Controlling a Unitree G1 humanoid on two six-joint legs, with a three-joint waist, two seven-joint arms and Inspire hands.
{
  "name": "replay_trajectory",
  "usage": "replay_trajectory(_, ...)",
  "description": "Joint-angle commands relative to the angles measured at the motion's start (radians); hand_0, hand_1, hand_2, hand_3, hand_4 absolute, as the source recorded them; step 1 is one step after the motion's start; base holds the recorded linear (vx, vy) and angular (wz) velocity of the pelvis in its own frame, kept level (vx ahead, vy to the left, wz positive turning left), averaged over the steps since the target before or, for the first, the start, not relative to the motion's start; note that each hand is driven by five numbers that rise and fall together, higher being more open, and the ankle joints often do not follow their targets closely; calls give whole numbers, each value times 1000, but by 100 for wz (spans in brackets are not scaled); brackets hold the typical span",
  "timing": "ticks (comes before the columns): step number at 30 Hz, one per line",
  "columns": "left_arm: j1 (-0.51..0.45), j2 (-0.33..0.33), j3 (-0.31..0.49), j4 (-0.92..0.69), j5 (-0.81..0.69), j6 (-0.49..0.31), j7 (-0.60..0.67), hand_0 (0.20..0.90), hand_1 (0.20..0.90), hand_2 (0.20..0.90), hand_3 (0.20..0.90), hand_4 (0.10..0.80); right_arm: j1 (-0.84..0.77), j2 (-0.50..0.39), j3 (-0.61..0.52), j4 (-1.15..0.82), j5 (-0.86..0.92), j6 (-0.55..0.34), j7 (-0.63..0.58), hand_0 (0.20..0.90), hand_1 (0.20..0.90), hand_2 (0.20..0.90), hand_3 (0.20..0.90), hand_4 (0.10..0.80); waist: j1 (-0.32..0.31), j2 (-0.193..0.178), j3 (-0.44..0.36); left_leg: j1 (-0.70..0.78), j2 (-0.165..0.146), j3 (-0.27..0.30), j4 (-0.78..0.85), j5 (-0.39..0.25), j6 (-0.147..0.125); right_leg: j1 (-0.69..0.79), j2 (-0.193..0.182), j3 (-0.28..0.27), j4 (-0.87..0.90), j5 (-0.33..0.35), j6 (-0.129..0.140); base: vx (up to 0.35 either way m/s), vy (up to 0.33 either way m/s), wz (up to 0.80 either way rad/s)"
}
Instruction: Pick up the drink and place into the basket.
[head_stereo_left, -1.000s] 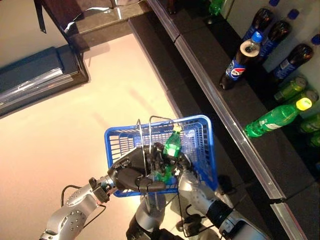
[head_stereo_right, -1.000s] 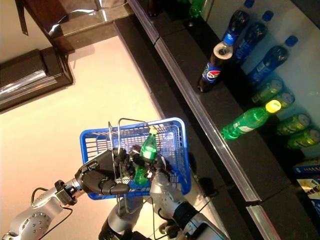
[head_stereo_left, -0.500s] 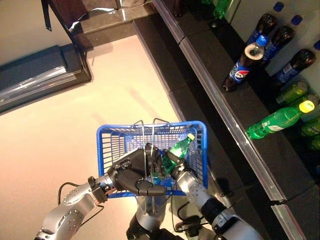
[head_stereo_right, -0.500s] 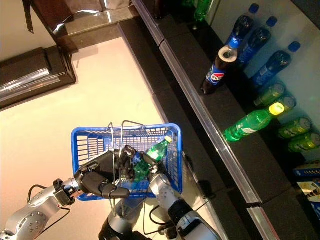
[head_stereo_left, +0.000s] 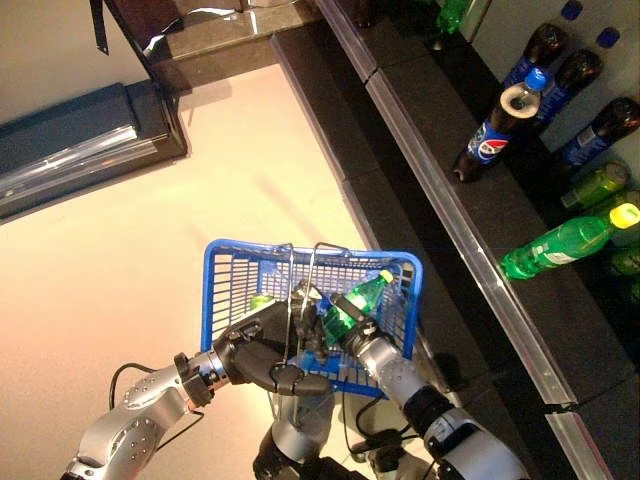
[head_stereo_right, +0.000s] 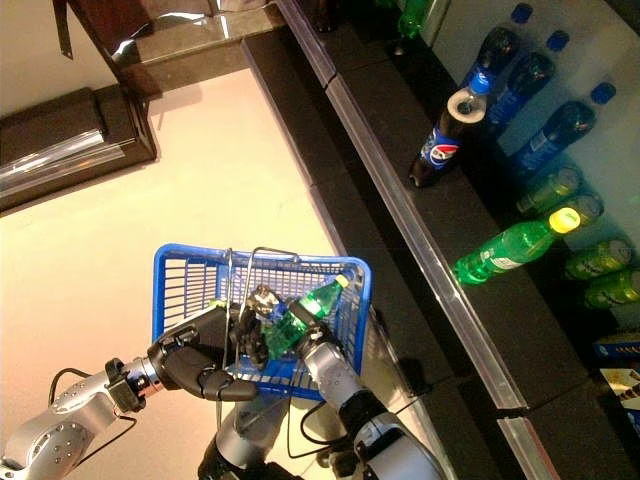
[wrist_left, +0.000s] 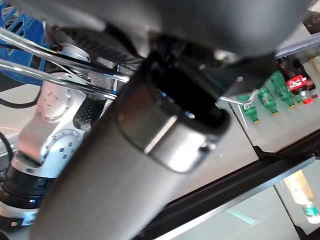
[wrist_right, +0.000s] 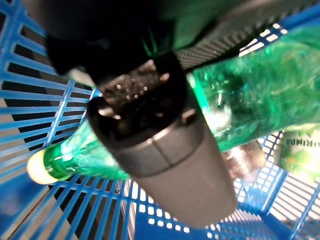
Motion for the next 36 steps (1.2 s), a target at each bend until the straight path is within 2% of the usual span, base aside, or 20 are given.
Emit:
replay_trajectory(1, -290, -140, -32, -436, -124, -182, -89, 300, 300, 300, 200, 100, -132, 100, 52, 34, 52, -44, 93, 900, 900, 900, 900, 800, -10, 4, -81, -89, -56, 32, 62, 25, 47, 107, 92, 15, -32, 25, -27, 113, -80, 2)
replay_trajectory(2, -355, -152, -83, -420, -100, -177, -10, 300, 300, 300, 200, 100, -156, 121, 67, 47, 69, -52, 88, 900, 900, 900, 900, 800, -16, -5, -85, -83, -49, 37, 65, 22, 47, 113, 96, 22, -32, 22, -29, 93, -61, 1)
replay_trajectory(5, -421, -170, -140, -399, -71, -182, 69, 300, 300, 300, 200, 100, -172, 133, 81, 56, 81, -52, 89, 900, 900, 900, 900, 800, -27, -13, -90, -79, -40, 45, 70, 19, 47, 115, 97, 29, -28, 20, -32, 54, -10, -6)
replay_trajectory(8, -539, -204, -227, -346, -38, -204, 217, 300, 300, 300, 200, 100, -167, 141, 106, 46, 92, -47, 99, 900, 900, 900, 900, 800, -66, -21, -100, -68, -27, 63, 72, 16, 44, 112, 97, 49, -22, 17, -34, 40, 45, -10)
replay_trajectory(11, -615, -243, -281, -308, -2, -221, 320, 300, 300, 300, 200, 100, -133, 146, 132, -3, 116, -68, 118, 900, 900, 900, 900, 800, -103, -26, -105, -63, -21, 80, 72, 16, 43, 104, 94, 66, -18, 18, -33, 26, 57, -17)
replay_trajectory(12, -616, -244, -282, -307, -2, -221, 321, 300, 300, 300, 200, 100, -132, 145, 132, -4, 116, -69, 117, 900, 900, 900, 900, 800, -103, -25, -106, -63, -21, 80, 72, 16, 44, 103, 94, 66, -17, 18, -33, 10, 49, -10)
replay_trajectory(14, -667, -273, -315, -279, 27, -240, 403, 300, 300, 300, 200, 100, -104, 143, 159, -74, 118, -88, 121, 900, 900, 900, 900, 800, -138, -26, -107, -63, -16, 96, 69, 20, 42, 91, 91, 76, -13, 20, -31, -58, 110, -5)
replay_trajectory(15, -697, -301, -334, -260, 60, -257, 464, 300, 300, 300, 200, 100, -74, 135, 194, -162, 95, -96, 97, 900, 900, 900, 900, 800, -168, -20, -105, -74, -12, 115, 62, 47, 48, 71, 86, 73, -14, 41, -39, -144, 169, -15)
replay_trajectory(17, -729, -325, -350, -244, 94, -284, 534, 300, 300, 300, 200, 100, -46, 116, 231, -254, 47, -83, 93, 900, 900, 900, 900, 800, -201, -18, -97, -77, -8, 132, 58, 50, 47, 51, 83, 87, -10, 42, -37, -150, 146, -27)
replay_trajectory(25, -757, -366, -335, -213, 185, -354, 654, 300, 300, 300, 200, 100, 32, -21, 276, -535, -104, 1, 186, 900, 900, 900, 900, 800, -287, -24, -68, -93, 2, 185, 61, 54, 52, -19, 73, 134, 23, 42, -37, -90, 75, -24)
replay_trajectory(30, -726, -376, -292, -224, 242, -385, 671, 300, 300, 300, 200, 100, 95, -112, 252, -654, -171, 33, 278, 900, 900, 900, 900, 800, -323, -32, -62, -95, 11, 215, 64, 53, 55, -47, 73, 156, 40, 40, -38, -48, 41, -12)
replay_trajectory(32, -686, -374, -251, -238, 276, -398, 667, 300, 300, 300, 200, 100, 152, -161, 218, -704, -222, 51, 345, 900, 900, 900, 900, 800, -340, -40, -62, -90, 20, 232, 67, 48, 57, -56, 75, 163, 51, 37, -38, -21, 21, -14)
replay_trajectory(36, -649, -360, -211, -240, 289, -423, 659, 300, 300, 300, 200, 100, 208, -209, 172, -742, -246, 31, 415, 900, 900, 900, 900, 800, -356, -55, -62, -86, 32, 246, 72, 43, 59, -62, 79, 171, 57, 36, -39, -10, -25, -12)
